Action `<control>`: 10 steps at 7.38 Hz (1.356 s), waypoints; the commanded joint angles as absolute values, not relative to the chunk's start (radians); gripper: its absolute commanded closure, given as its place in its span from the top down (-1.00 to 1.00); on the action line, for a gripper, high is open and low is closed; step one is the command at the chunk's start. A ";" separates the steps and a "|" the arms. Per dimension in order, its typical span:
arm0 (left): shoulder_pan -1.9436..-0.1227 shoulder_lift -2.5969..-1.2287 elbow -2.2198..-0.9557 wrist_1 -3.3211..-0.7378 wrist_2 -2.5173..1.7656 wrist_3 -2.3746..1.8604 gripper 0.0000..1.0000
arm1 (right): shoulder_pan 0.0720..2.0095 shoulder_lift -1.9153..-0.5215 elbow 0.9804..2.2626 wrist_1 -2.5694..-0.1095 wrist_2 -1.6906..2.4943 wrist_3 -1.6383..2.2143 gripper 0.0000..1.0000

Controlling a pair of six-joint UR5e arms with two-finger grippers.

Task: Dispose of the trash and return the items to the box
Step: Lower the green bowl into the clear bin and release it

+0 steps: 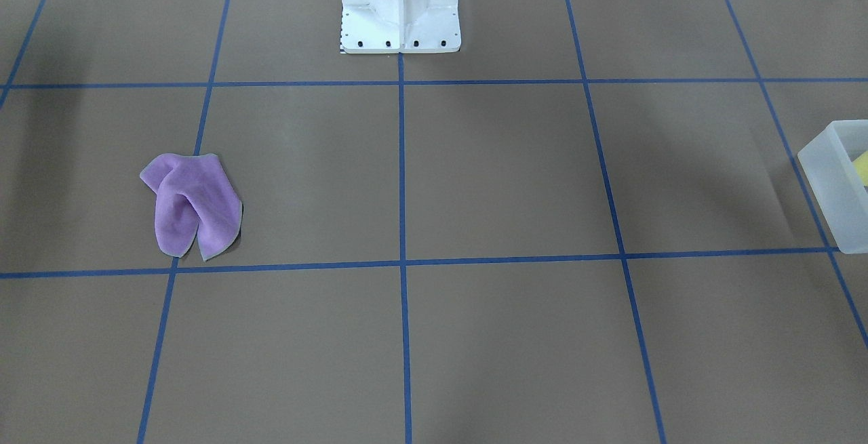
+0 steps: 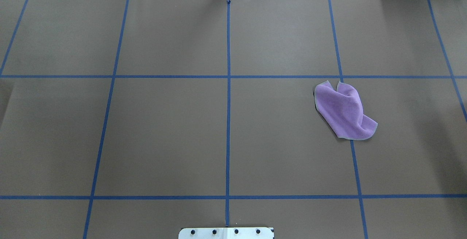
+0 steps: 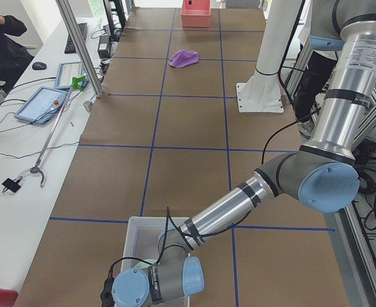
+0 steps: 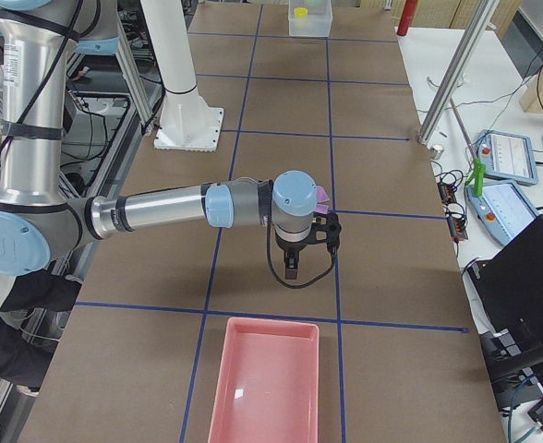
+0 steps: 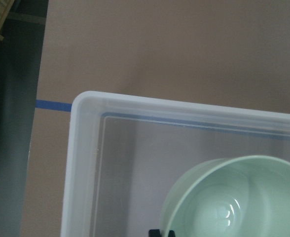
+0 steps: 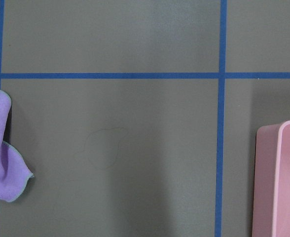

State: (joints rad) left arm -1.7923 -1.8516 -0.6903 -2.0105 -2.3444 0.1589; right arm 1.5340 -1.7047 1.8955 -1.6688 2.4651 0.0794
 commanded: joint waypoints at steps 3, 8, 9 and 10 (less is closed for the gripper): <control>-1.789 -1.850 -0.667 -2.189 -2.316 -0.128 -1.00 | 1.534 -1.704 1.898 -1.669 2.465 0.080 1.00; -1.749 -1.845 -0.667 -2.198 -2.318 -0.155 -1.00 | 1.534 -1.706 1.898 -1.669 2.465 0.078 1.00; -1.740 -1.845 -0.666 -2.206 -2.318 -0.155 -0.82 | 1.535 -1.706 1.898 -1.669 2.465 0.078 1.00; -1.738 -1.844 -0.666 -2.206 -2.318 -0.155 0.06 | 1.534 -1.706 1.898 -1.669 2.465 0.078 1.00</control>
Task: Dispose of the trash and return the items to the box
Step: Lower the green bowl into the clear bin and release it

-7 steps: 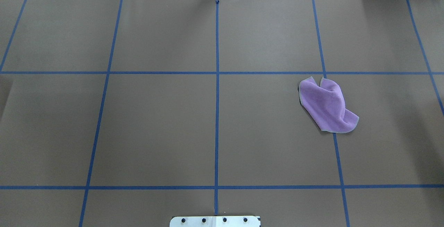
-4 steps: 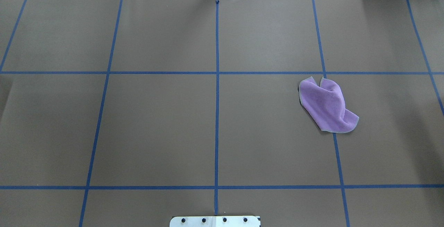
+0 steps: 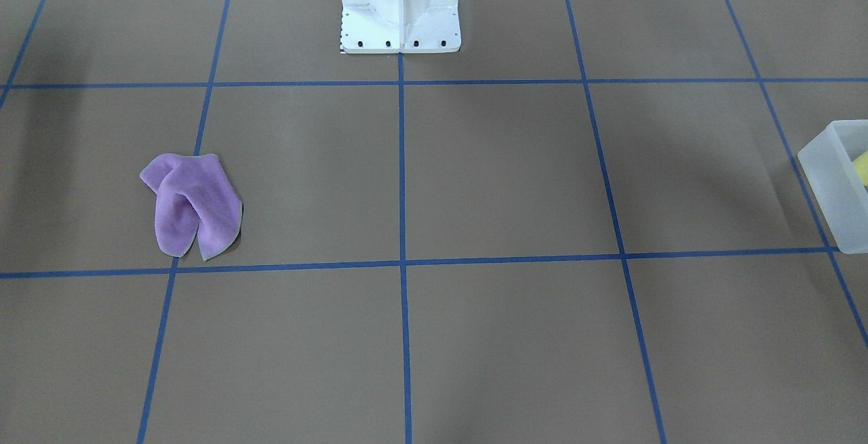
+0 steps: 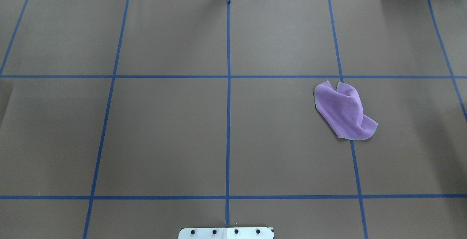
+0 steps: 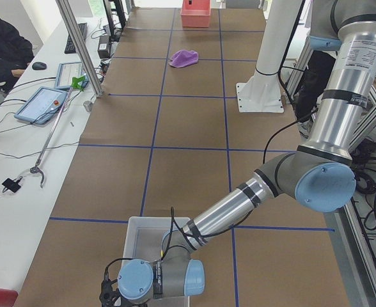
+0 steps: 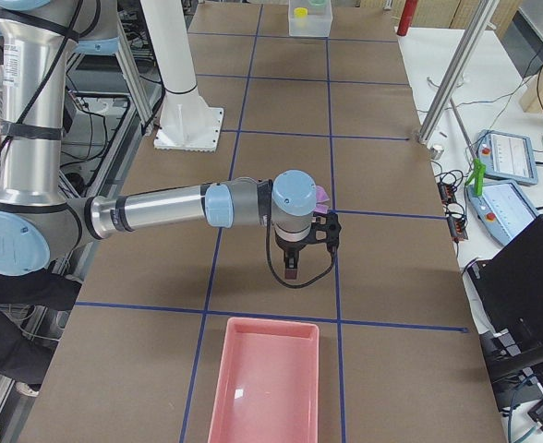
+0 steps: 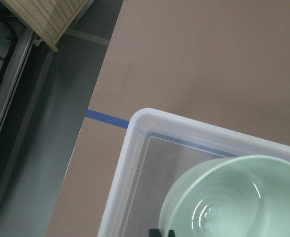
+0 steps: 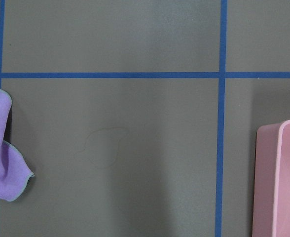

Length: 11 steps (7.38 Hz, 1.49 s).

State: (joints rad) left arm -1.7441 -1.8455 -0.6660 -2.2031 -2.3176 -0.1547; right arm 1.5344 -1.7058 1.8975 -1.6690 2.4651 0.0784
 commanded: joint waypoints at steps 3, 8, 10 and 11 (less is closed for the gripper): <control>-1.736 -1.832 -0.667 -2.259 -2.316 -0.155 0.98 | 1.535 -1.706 1.901 -1.669 2.465 0.078 1.00; -1.749 -1.818 -0.973 -2.130 -2.450 -0.161 0.98 | 1.536 -1.706 1.905 -1.667 2.464 0.077 1.00; -1.747 -1.787 -1.312 -1.848 -2.433 -0.223 0.98 | 1.531 -1.704 1.904 -1.669 2.451 0.078 1.00; -1.732 -1.740 -1.432 -1.830 -2.412 -0.333 0.98 | 1.520 -1.706 1.896 -1.670 2.447 0.080 1.00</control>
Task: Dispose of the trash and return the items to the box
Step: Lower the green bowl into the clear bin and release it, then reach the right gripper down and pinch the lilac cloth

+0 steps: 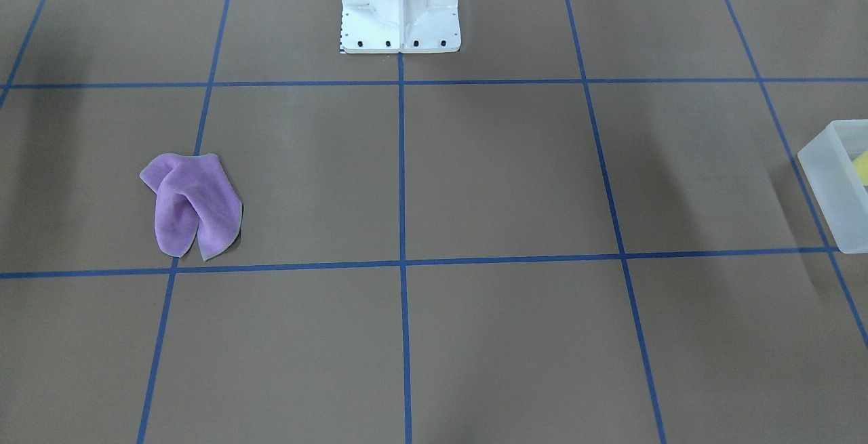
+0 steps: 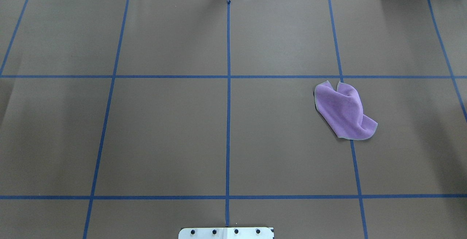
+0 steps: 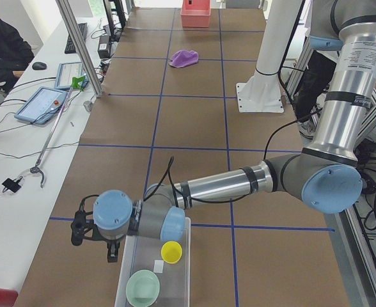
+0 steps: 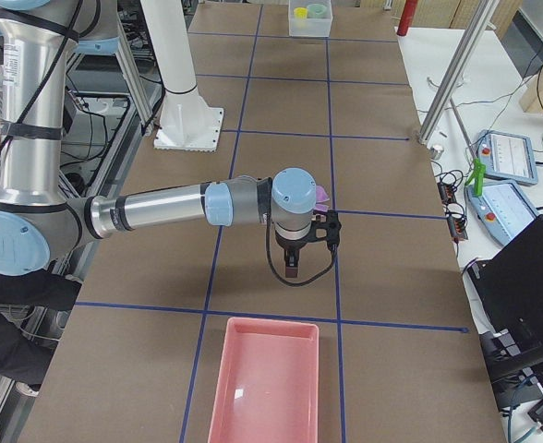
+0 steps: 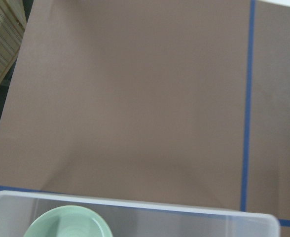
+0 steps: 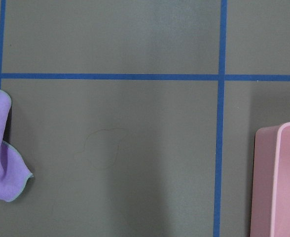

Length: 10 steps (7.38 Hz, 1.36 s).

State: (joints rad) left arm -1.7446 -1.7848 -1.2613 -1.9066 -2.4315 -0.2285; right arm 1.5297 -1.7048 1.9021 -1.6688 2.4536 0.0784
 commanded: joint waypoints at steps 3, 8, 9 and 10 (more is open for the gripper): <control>-1.559 -1.680 -1.627 -1.833 -2.405 -0.592 0.98 | 1.473 -1.704 1.966 -1.671 2.453 0.225 1.00; -1.506 -1.655 -1.629 -1.852 -2.381 -0.627 0.98 | 1.149 -1.567 2.109 -1.660 2.406 0.631 1.00; -1.506 -1.655 -1.629 -1.852 -2.381 -0.627 0.98 | 1.078 -1.510 2.103 -1.660 2.314 0.667 1.00; -1.506 -1.655 -1.628 -1.852 -2.379 -0.627 0.98 | 1.043 -1.453 2.048 -1.622 2.278 0.669 1.00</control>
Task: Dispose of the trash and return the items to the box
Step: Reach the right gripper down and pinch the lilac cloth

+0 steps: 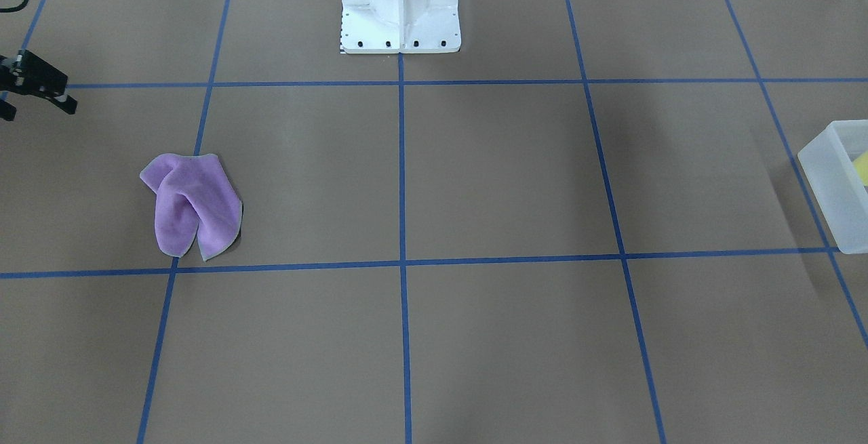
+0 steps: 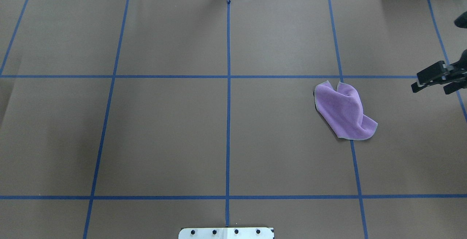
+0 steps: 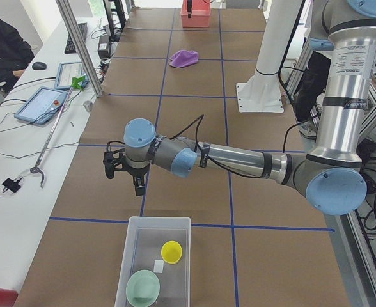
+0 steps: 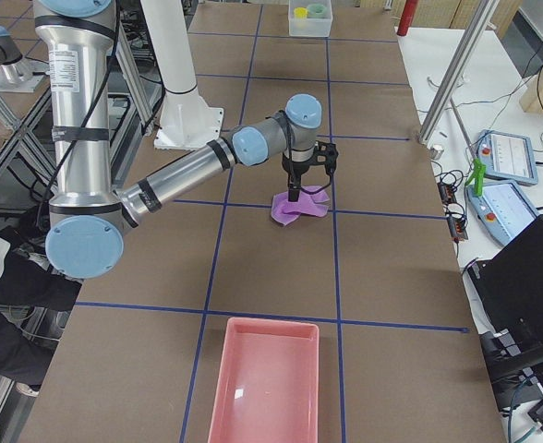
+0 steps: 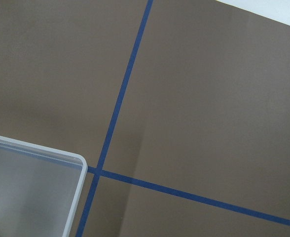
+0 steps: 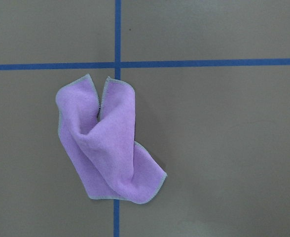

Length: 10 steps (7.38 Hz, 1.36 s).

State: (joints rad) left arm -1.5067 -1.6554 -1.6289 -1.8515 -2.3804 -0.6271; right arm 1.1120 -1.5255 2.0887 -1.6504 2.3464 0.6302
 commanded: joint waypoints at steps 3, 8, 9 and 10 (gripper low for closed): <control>-1.506 -1.657 -1.617 -1.852 -2.379 -0.624 0.98 | 0.947 -1.391 1.843 -1.453 2.226 0.686 1.00; -1.500 -1.663 -1.603 -1.850 -2.370 -0.621 0.98 | 0.833 -1.316 1.746 -1.447 2.158 0.686 1.00; -1.500 -1.664 -1.600 -1.850 -2.356 -0.617 0.98 | 0.822 -1.298 1.726 -1.447 2.157 0.686 1.00; -1.500 -1.664 -1.595 -1.850 -2.355 -0.615 0.98 | 0.819 -1.292 1.717 -1.447 2.152 0.686 1.00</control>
